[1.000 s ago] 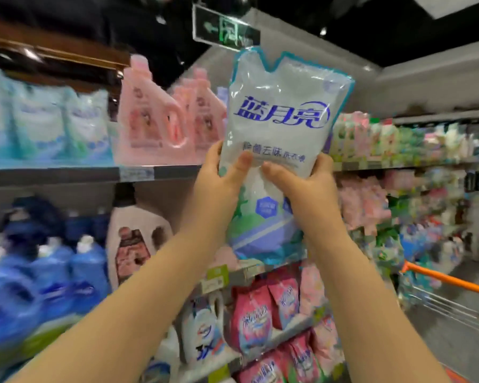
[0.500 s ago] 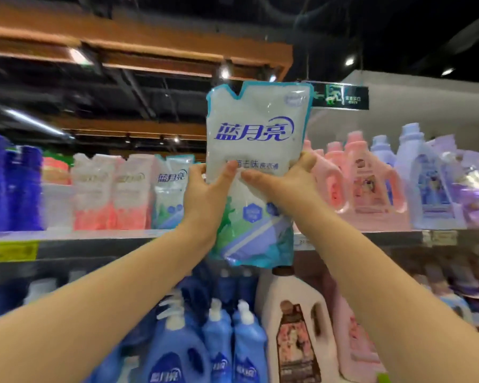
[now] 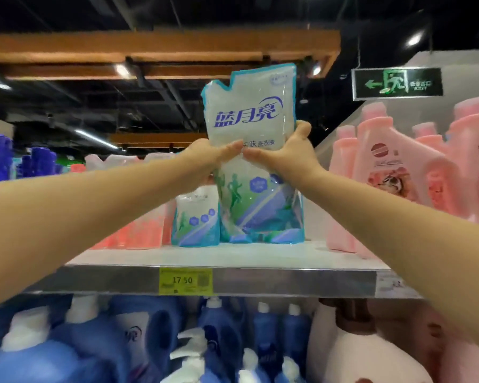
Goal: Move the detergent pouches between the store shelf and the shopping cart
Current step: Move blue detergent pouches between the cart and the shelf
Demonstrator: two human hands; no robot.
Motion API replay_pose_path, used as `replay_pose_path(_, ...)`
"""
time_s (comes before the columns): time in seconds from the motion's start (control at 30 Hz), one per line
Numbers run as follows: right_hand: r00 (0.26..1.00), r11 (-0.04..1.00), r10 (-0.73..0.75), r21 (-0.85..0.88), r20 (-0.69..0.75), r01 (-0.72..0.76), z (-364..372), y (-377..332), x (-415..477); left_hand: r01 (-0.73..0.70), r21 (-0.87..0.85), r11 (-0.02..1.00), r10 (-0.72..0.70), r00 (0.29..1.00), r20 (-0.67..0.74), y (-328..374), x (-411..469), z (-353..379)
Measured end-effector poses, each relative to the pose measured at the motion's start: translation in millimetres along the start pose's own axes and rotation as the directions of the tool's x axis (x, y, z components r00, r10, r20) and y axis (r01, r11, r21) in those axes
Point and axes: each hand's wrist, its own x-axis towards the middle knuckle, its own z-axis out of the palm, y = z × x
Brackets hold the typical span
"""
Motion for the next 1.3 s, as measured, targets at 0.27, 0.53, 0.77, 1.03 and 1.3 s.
replay_pose_path(0.27, 0.974, 0.985, 0.142, -0.127, 0.178, -0.12, 37, 85, 11, 0.225, 0.086, 0.971, -0.22, 0.973, -0.064, -73, 41, 18)
replay_pose_path(0.53, 0.949, 0.929, 0.271, -0.303, 0.164, -0.213, 59, 111, 37, 0.151, 0.121, 0.981, -0.152, 0.988, 0.0, -98, 80, 2)
replay_pose_path(0.77, 0.794, 0.827, 0.532, -0.383, 0.293, -0.412, 62, 120, 34, 0.236, 0.251, 0.939, -0.284, 0.942, 0.178, -105, 74, -14)
replay_pose_path(1.03, 0.656, 0.745, 0.659, -0.439, 0.368, -0.503, 62, 137, 5, 0.318, 0.487, 0.814, -0.469, 0.854, 0.227, -155, 51, -9)
replay_pose_path(1.3, 0.643, 0.706, 0.703, -0.403, 0.304, -0.582, 93, 170, 33, 0.221, 0.675, 0.704, -0.425, 0.893, 0.151, -159, 89, -1)
